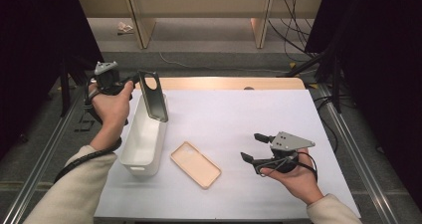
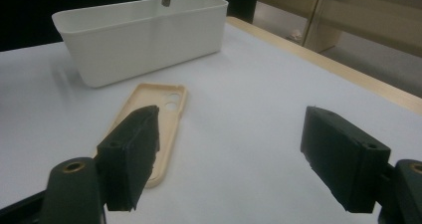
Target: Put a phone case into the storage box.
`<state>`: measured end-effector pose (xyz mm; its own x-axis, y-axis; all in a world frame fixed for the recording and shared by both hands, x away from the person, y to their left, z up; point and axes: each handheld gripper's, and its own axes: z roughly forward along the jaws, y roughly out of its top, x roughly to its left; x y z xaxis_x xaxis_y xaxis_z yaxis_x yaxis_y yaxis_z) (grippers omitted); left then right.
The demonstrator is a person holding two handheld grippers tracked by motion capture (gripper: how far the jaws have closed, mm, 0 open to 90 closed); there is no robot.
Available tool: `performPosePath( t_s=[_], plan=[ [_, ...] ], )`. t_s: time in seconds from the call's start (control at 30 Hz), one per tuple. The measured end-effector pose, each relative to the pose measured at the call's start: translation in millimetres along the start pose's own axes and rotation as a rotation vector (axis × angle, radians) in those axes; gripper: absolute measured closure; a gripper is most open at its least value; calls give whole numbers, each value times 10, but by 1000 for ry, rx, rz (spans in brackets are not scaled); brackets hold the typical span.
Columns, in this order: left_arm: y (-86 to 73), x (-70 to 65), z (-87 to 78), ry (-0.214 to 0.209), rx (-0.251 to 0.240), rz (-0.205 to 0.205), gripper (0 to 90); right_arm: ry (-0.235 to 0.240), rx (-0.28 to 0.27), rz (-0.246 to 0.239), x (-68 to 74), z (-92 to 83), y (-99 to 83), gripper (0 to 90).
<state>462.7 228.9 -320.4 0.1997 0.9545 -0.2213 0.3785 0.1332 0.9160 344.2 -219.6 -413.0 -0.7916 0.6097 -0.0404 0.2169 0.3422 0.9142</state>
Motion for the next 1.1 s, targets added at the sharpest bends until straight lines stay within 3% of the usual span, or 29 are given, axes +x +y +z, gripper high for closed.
performPosePath(
  t_s=[0.57, 1.1],
  plan=[
    [-15, 107, 81, 25, 0, -15, 889, -2, 2, -1, -3, 1, -3, 245],
    [3, 116, 208, 53, 1, -6, 889, 2, 3, -4, 0, 4, -4, 244]
  ],
)
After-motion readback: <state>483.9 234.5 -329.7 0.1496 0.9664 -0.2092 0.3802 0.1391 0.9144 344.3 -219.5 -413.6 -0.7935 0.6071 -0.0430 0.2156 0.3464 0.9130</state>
